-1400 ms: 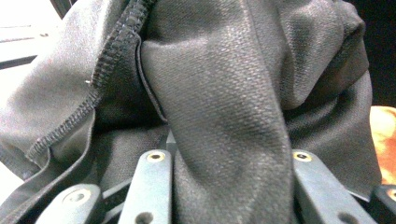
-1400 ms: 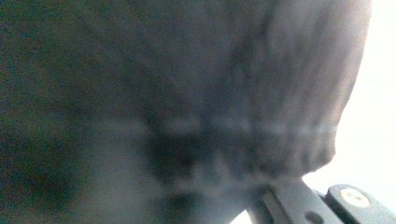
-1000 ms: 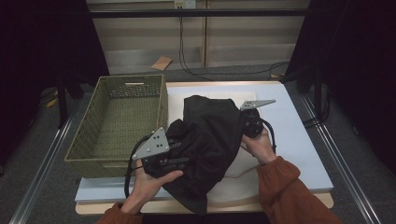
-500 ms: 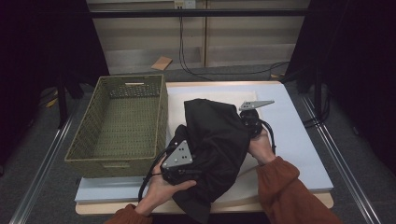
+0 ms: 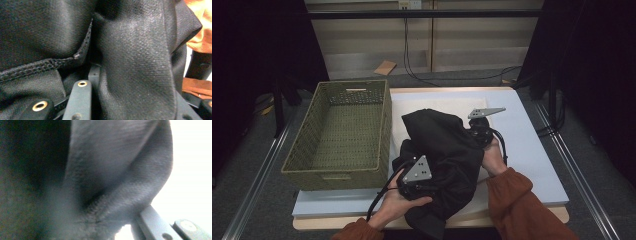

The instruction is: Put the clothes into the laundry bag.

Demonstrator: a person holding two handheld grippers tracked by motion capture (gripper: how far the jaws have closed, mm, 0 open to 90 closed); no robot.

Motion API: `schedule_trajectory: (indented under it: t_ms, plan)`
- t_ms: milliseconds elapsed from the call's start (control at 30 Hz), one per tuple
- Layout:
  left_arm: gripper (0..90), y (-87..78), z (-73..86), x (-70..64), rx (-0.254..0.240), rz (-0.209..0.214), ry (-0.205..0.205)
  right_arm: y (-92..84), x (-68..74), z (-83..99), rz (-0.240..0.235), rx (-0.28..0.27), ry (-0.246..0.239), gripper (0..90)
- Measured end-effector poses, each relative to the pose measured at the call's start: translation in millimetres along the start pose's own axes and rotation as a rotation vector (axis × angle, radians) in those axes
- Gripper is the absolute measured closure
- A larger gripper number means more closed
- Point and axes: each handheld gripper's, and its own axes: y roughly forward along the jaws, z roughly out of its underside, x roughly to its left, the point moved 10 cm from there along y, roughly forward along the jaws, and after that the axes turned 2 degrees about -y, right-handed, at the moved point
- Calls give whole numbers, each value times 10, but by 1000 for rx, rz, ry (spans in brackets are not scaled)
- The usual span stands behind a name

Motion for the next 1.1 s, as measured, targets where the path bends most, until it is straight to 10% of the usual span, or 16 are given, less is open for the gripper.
schedule_trajectory:
  t_ms: [467,1100]
  plan:
    - [667,409,214,-29,114,-11,-3,-36,11,-48,2,0,8,882]
    - [322,52,38,-81,-16,17,-62,-7,-125,1,60,-9,24,882]
